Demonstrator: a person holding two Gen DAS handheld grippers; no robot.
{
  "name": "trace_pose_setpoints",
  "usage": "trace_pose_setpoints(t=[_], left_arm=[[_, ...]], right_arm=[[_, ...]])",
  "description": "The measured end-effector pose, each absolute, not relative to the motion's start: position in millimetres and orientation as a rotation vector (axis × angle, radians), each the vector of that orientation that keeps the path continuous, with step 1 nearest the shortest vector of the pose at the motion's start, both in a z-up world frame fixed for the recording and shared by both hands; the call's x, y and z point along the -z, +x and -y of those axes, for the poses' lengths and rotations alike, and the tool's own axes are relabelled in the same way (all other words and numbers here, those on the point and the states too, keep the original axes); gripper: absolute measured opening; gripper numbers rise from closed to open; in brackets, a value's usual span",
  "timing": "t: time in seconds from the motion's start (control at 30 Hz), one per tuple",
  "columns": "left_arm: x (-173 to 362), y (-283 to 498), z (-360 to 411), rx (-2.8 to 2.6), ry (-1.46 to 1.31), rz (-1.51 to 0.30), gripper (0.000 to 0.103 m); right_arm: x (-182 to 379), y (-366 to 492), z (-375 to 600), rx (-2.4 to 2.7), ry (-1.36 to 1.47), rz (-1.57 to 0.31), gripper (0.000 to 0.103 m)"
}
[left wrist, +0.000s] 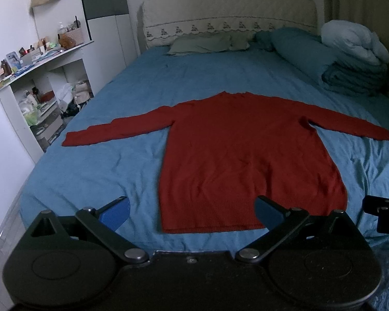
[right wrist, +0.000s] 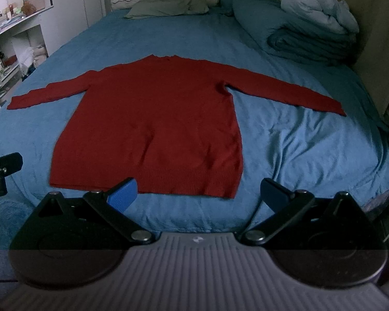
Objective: Fold small clothes
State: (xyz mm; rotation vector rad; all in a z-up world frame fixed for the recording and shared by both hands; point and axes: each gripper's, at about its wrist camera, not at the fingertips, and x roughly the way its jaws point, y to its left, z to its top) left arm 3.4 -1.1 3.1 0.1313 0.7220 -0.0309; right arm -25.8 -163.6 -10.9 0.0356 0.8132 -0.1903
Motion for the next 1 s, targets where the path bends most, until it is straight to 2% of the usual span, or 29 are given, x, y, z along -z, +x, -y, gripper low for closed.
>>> trace_pose_setpoints(t=[1.0], left_arm=[[-4.6,1.1,-1.3,0.027,0.120,-0.729,0.103]], right_arm=[[9.9,-25.0,160.5,0.184,0.032,-0.812,0.103]])
